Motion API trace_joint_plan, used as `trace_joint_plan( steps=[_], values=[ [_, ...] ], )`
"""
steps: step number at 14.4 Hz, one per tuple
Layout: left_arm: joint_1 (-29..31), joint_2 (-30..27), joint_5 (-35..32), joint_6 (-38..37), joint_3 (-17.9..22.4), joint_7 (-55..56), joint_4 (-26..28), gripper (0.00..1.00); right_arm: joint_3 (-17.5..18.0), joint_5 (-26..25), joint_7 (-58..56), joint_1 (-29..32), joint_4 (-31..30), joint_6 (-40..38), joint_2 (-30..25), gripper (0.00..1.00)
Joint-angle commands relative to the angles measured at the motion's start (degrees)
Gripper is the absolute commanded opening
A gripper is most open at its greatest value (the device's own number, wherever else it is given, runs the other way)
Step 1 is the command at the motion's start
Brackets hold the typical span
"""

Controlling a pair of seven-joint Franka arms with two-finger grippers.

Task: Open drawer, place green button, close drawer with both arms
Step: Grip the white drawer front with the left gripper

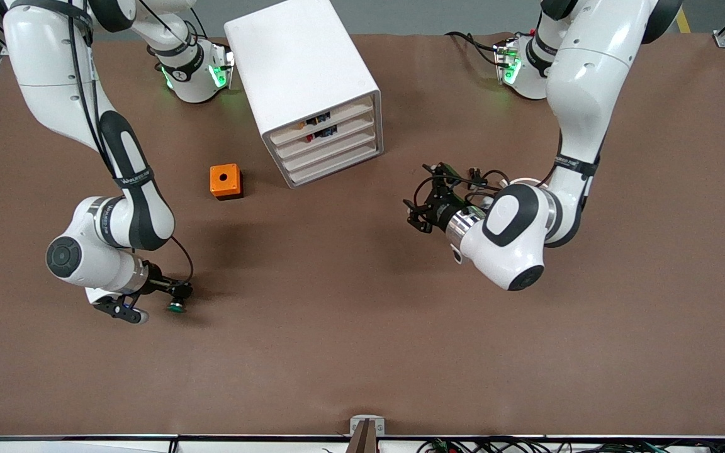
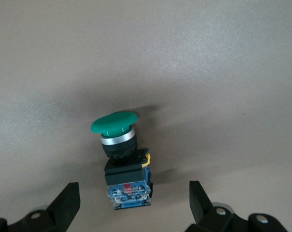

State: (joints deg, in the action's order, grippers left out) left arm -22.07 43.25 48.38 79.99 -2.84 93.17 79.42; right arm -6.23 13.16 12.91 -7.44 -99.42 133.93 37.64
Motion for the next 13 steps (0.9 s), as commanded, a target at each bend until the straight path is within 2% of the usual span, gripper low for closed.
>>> trace_joint_plan(
  steps=[1,3,4,5,7,9,11,12,13],
  values=[
    [-2.2,2.9,4.0,-0.4,-0.3,7.4,-1.6,1.00,0.0,1.5,0.1,-0.2,1.2,0.5,1.0,0.97],
    [-3.8,4.4,4.5,-0.4,-0.3,11.0,-1.6,1.00,0.0,1.4,-0.4,-0.2,1.2,0.5,1.4,0.81],
    [-4.3,5.5,4.7,-0.4,-0.4,13.7,-1.6,1.00,0.0,1.3,-0.8,-0.2,1.2,0.5,1.5,0.70],
    [-4.6,6.8,5.8,-0.4,-0.3,16.6,-1.6,1.00,0.0,1.1,-1.1,-0.2,1.2,0.5,1.5,0.57],
    [-4.9,8.7,7.2,-0.4,-0.4,19.8,-1.6,1.00,0.0,1.0,-3.0,-0.1,1.2,0.4,1.5,0.24],
    [-5.4,10.4,7.3,-0.4,-0.4,22.8,-1.7,0.97,0.0,0.9,-3.2,-0.2,1.2,0.2,1.5,0.03],
    [-5.4,11.5,8.3,-0.4,-0.6,23.1,-1.6,0.69,-0.1,0.9,-3.2,-0.3,1.2,-0.2,1.4,0.00],
    [-5.7,12.1,8.9,-0.4,-1.1,23.1,-1.6,0.63,0.0,0.9,-2.9,-0.3,1.3,-0.2,1.3,0.00],
    [-5.8,12.5,9.1,-0.4,-1.4,23.1,-1.6,0.61,0.0,1.2,-2.5,-0.3,1.3,-0.8,1.1,0.00]
  ],
)
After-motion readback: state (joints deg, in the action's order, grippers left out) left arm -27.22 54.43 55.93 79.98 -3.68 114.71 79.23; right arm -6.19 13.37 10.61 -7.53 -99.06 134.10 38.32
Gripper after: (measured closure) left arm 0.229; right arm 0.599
